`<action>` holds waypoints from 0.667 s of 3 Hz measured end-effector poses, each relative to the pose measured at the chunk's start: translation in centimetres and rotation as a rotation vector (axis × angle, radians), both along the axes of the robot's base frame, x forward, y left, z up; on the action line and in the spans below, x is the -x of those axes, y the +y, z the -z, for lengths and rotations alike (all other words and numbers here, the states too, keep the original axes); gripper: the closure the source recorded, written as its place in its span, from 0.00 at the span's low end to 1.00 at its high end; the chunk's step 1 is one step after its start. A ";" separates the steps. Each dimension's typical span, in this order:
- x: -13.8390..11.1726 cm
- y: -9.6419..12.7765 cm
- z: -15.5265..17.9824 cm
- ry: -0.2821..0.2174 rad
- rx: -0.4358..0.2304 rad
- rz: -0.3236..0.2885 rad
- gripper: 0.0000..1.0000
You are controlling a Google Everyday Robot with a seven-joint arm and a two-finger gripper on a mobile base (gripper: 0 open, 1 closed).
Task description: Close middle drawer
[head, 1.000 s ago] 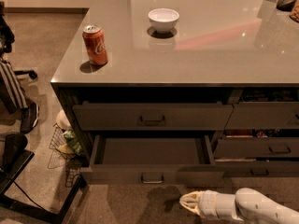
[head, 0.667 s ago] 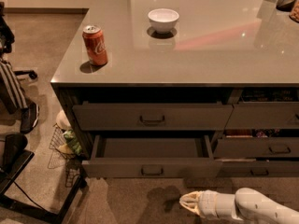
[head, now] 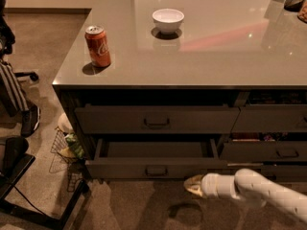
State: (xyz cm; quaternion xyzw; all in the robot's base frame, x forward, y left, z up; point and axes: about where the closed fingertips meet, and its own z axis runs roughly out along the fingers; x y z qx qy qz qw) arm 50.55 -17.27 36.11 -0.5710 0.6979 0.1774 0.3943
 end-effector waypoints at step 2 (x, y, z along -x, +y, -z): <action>-6.4 -1.7 -1.3 -0.039 0.051 0.018 1.00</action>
Offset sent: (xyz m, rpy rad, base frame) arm 0.0538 -0.0141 0.0103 -0.0411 -0.0312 -0.0142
